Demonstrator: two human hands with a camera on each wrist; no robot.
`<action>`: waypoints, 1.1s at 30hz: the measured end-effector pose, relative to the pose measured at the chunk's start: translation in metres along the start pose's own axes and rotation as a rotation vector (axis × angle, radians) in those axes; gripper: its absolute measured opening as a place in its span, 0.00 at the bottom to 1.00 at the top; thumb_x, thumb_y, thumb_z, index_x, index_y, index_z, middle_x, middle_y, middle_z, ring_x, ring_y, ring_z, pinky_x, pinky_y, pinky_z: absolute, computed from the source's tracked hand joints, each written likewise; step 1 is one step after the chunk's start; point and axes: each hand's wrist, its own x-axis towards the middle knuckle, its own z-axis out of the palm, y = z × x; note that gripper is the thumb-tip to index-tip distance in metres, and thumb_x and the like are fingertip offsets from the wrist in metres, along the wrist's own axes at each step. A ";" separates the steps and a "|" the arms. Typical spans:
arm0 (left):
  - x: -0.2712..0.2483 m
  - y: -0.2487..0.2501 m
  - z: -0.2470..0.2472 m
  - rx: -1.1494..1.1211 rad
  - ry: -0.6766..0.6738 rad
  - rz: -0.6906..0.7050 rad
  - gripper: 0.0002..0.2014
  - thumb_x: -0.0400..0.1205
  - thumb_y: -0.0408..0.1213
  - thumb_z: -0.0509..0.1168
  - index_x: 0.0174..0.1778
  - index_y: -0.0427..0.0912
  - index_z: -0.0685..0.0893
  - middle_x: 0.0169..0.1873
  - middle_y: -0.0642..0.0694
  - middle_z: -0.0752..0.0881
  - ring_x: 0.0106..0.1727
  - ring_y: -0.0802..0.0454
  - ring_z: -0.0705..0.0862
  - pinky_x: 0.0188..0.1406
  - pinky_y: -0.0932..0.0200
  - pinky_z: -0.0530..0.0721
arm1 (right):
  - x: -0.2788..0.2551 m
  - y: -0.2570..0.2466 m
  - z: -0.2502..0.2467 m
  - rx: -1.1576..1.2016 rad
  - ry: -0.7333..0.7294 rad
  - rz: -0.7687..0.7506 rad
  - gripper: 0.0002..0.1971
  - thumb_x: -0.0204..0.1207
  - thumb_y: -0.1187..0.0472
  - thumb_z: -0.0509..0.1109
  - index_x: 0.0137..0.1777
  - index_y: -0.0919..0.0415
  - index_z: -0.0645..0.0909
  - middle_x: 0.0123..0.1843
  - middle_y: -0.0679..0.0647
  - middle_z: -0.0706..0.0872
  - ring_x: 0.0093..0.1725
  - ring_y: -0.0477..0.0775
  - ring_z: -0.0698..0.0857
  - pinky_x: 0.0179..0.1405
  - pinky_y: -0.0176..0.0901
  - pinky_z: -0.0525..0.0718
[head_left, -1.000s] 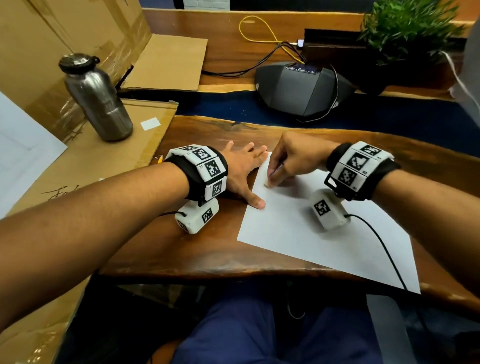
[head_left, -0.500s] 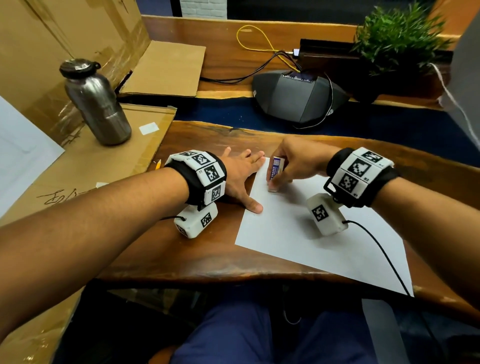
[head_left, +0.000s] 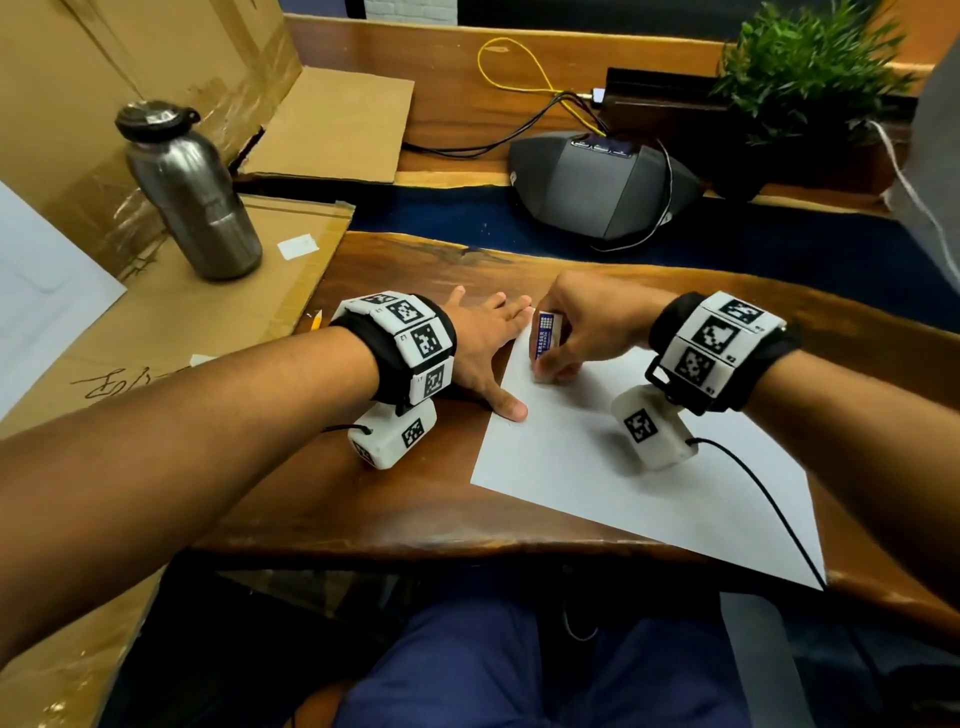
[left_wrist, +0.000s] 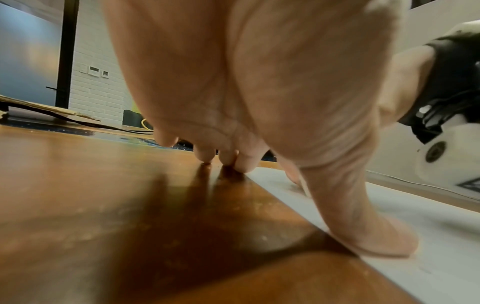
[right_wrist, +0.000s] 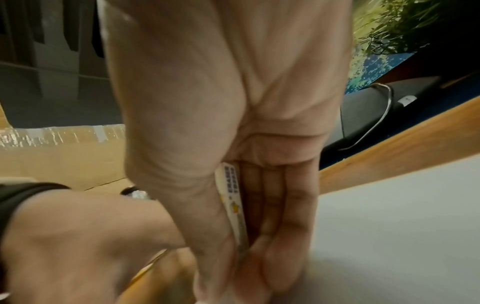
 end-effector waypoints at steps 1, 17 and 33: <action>0.001 0.000 0.000 0.008 -0.003 -0.001 0.65 0.68 0.76 0.65 0.87 0.45 0.34 0.85 0.50 0.31 0.86 0.48 0.33 0.80 0.28 0.33 | 0.001 0.001 0.001 -0.001 0.021 0.000 0.15 0.64 0.49 0.86 0.46 0.56 0.90 0.39 0.49 0.93 0.41 0.51 0.91 0.43 0.46 0.90; 0.001 0.003 -0.002 0.028 -0.020 -0.019 0.65 0.69 0.75 0.66 0.86 0.44 0.33 0.85 0.50 0.31 0.86 0.46 0.34 0.80 0.27 0.33 | 0.002 0.013 0.000 -0.018 0.094 0.038 0.17 0.64 0.47 0.86 0.47 0.56 0.89 0.41 0.50 0.91 0.41 0.48 0.90 0.42 0.44 0.90; -0.003 0.004 -0.002 0.016 -0.004 -0.023 0.65 0.68 0.75 0.66 0.87 0.46 0.33 0.85 0.51 0.31 0.86 0.47 0.34 0.81 0.29 0.33 | 0.000 0.012 0.001 0.035 0.193 0.096 0.19 0.61 0.48 0.88 0.44 0.58 0.87 0.39 0.51 0.90 0.39 0.48 0.89 0.39 0.44 0.90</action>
